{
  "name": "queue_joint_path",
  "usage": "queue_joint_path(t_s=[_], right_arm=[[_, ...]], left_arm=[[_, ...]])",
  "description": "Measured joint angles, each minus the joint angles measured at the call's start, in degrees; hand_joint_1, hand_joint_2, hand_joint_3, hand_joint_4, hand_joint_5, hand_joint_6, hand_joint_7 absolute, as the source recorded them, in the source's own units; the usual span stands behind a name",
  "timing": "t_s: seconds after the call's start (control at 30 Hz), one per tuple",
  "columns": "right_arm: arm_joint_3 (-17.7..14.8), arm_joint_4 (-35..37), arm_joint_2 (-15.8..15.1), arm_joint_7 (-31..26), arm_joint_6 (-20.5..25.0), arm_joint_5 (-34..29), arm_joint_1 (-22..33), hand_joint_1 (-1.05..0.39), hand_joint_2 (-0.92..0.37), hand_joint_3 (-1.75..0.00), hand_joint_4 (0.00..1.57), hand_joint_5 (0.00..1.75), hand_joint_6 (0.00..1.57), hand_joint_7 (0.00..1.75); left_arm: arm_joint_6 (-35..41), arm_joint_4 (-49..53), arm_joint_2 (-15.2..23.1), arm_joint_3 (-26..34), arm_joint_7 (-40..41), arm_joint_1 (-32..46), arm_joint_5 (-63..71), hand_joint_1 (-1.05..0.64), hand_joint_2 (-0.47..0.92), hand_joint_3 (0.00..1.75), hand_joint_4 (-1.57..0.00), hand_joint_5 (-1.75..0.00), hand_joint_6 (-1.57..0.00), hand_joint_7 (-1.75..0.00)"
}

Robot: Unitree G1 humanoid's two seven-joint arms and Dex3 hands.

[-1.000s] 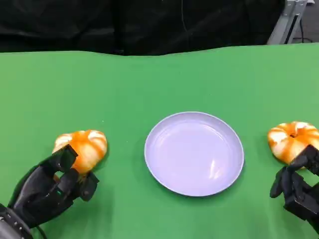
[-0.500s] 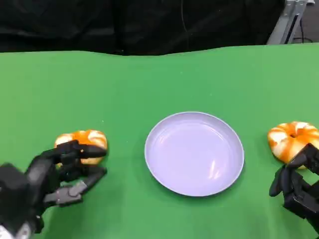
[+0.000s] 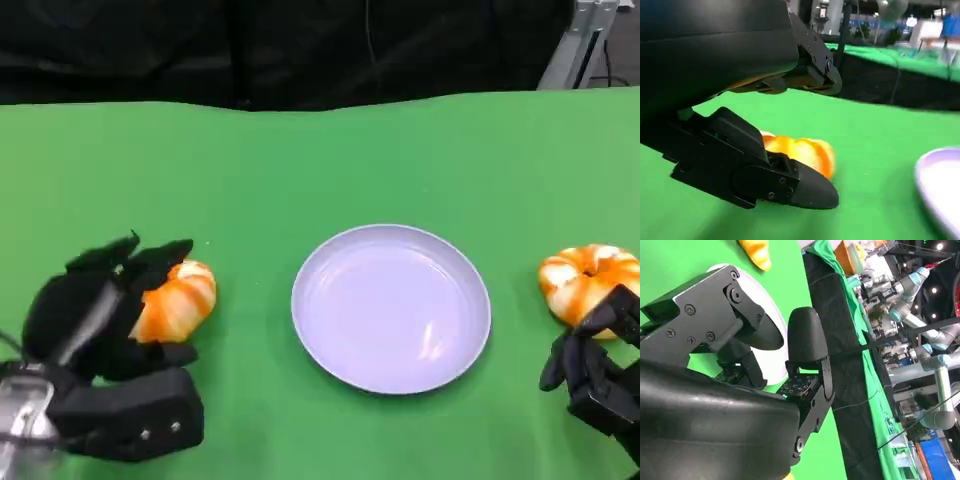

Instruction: Grasp the bread from the table and place it into the plate.

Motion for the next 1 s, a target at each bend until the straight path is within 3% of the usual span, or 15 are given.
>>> queue_joint_path(t_s=[0.3,0.7,1.0], right_arm=[[0.12,0.04,0.09,-0.45,0.16,0.01,0.07,-0.06,-0.45,-1.35,0.89,1.75,0.77,1.6],[0.38,-0.15,0.18,-0.77,0.15,-0.44,0.2,-0.06,-0.47,-1.32,0.89,1.75,0.76,1.6],[0.31,-0.15,0.18,-0.3,0.1,-0.39,0.2,-0.06,-0.49,-1.31,0.88,1.75,0.75,1.6]], left_arm=[[11.74,8.88,0.84,-10.15,-4.55,-8.74,3.87,-0.93,0.92,0.21,-0.32,-0.03,-0.37,-0.01],[14.13,24.09,-2.83,-16.15,-6.4,-17.71,-0.66,-0.94,0.92,0.29,-0.32,-0.01,-0.35,0.0],[11.84,32.93,-4.54,-18.06,-5.72,-22.18,-4.31,-0.87,0.92,0.32,-0.36,-0.02,-0.38,-0.01]])
